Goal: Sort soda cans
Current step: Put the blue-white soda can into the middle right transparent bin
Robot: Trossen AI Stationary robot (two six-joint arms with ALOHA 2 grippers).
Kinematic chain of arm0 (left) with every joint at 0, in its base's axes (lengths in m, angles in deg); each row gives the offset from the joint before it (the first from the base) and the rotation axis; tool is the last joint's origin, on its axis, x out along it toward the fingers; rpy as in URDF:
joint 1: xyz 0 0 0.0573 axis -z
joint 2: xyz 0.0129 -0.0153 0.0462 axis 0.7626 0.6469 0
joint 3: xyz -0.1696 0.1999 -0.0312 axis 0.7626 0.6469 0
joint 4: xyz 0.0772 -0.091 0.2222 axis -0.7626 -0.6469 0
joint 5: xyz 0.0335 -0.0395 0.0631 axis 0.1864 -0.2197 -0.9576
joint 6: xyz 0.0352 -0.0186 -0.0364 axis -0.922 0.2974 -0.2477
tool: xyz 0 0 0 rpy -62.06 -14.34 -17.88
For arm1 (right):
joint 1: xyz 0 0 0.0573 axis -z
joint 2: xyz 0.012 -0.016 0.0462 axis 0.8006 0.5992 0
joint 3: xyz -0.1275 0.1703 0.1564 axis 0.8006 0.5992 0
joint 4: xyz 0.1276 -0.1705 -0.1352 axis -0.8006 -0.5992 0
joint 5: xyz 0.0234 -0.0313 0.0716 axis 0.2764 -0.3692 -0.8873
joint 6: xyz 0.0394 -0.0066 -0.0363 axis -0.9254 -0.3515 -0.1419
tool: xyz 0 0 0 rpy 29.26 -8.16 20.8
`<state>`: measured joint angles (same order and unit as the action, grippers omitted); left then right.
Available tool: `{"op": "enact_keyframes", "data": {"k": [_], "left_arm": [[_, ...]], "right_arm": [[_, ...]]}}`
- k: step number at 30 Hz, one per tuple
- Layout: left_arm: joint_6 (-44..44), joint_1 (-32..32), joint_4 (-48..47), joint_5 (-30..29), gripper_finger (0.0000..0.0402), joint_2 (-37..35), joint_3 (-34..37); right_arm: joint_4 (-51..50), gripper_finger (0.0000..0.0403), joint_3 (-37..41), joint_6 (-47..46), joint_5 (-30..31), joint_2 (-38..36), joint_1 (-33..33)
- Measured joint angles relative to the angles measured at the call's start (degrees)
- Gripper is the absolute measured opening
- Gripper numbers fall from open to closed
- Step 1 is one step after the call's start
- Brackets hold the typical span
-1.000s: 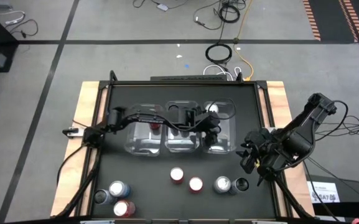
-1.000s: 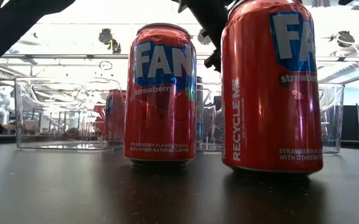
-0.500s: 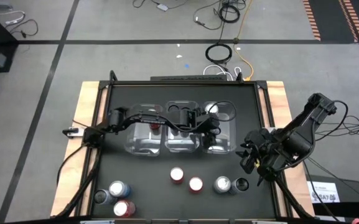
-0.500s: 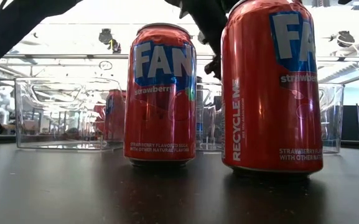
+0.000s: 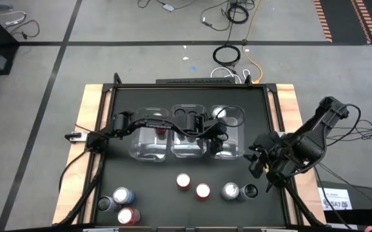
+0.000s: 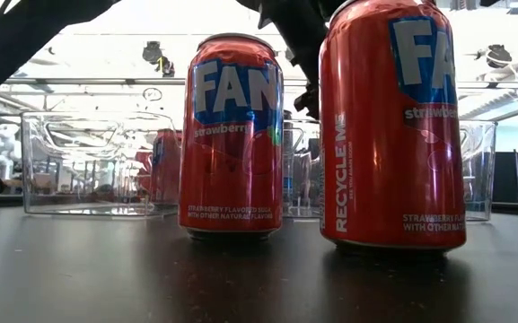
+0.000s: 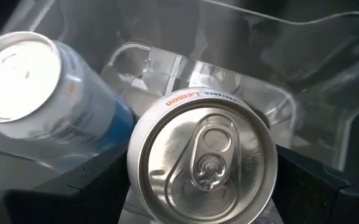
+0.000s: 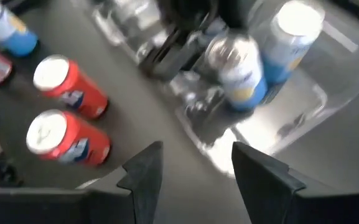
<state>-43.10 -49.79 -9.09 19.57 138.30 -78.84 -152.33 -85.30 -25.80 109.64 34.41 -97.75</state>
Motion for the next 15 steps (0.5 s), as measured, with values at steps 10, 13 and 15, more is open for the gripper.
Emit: {"op": "enact_keyframes", "data": {"k": [10, 13, 15], "left_arm": [[0.07, -0.04, -2.52, 0.56, 0.0329, 0.0, 0.0], [1.61, 0.02, -2.45, 0.56, 0.0329, 0.0, 0.0], [3.13, 0.02, -2.4, 0.56, 0.0329, -0.02, 0.0]], "right_arm": [[-5.34, 0.0185, 0.0, 3.42, 2.99, 0.01, 5.6], [-8.66, 0.0185, 0.04, 1.1, 3.02, 0.01, 6.38], [-9.73, 0.0185, 1.56, -0.59, 3.07, 0.04, 6.39]]}}
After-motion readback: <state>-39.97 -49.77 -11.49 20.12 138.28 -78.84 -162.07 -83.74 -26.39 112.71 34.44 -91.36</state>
